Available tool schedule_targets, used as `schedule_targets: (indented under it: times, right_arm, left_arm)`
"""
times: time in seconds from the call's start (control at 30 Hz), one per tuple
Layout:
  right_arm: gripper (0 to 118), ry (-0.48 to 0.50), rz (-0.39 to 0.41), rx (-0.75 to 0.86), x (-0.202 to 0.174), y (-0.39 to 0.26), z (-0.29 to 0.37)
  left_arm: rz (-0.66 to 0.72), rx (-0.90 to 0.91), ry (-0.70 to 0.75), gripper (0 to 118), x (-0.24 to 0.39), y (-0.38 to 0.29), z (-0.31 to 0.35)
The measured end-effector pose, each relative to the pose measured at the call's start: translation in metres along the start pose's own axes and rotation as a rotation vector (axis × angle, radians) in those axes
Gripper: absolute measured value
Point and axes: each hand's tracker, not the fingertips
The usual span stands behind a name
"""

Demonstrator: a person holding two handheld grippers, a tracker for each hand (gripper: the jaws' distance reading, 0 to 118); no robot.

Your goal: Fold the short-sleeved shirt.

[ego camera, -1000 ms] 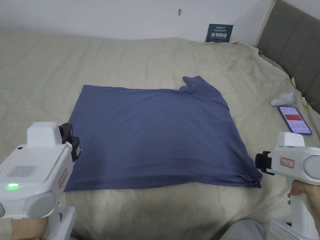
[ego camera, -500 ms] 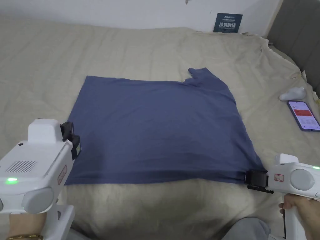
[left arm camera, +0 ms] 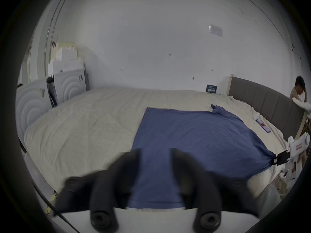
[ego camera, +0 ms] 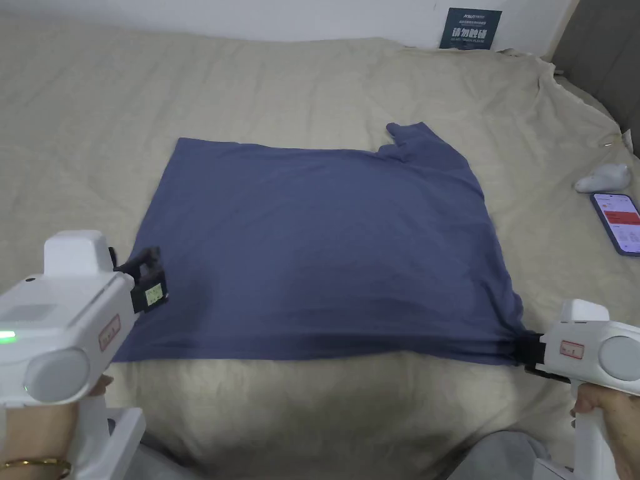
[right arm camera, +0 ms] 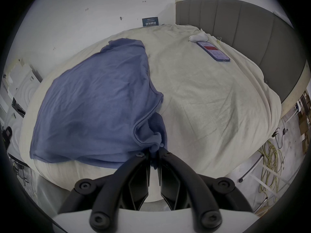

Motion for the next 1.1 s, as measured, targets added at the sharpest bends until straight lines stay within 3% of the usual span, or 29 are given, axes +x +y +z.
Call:
schedule_targets:
  times: [0.03, 0.07, 0.17, 0.27, 0.37, 0.47, 0.67, 0.77, 0.8, 0.93, 1.1]
  right_arm:
    - [8, 0.008, -0.004, 0.004, 0.0, 0.002, 0.003]
    - [8, 0.012, -0.001, 0.01, 0.0, 0.004, 0.007]
    - [8, 0.018, 0.014, 0.034, -0.003, 0.009, 0.015]
    - [8, 0.021, 0.025, 0.049, -0.006, 0.014, 0.019]
    - [8, 0.023, 0.028, 0.054, -0.007, 0.016, 0.02]
    - [8, 0.022, 0.027, 0.053, -0.006, 0.017, 0.019]
    - [8, 0.016, 0.022, 0.038, -0.006, 0.016, 0.016]
    - [8, 0.014, 0.02, 0.033, -0.005, 0.015, 0.015]
    - [8, 0.014, 0.02, 0.031, -0.005, 0.015, 0.015]
    - [8, 0.016, 0.017, 0.024, -0.003, 0.015, 0.015]
    - [8, 0.055, 0.004, 0.007, 0.005, 0.025, 0.025]
  left_arm:
    - [0.01, -0.04, -0.006, 107, -0.004, 0.004, -0.003]
    - [0.016, -0.08, -0.005, 112, -0.009, 0.009, -0.007]
    - [0.004, -0.154, 0.001, 112, -0.026, 0.018, -0.014]
    - [-0.035, -0.352, 0.055, 112, -0.041, 0.021, -0.029]
    - [-0.095, -0.502, 0.168, 112, -0.052, 0.008, -0.044]
    - [-0.081, -0.594, 0.182, 110, -0.057, -0.01, -0.052]
    - [-0.031, -0.629, 0.144, 75, -0.05, -0.032, -0.057]
    - [-0.046, -0.621, 0.103, 6, -0.041, -0.039, -0.057]
    - [-0.052, -0.615, 0.097, 0, -0.039, -0.041, -0.056]
    - [-0.078, -0.618, 0.093, 0, -0.037, -0.037, -0.056]
    - [0.1, -0.507, 0.05, 0, -0.062, -0.004, -0.037]
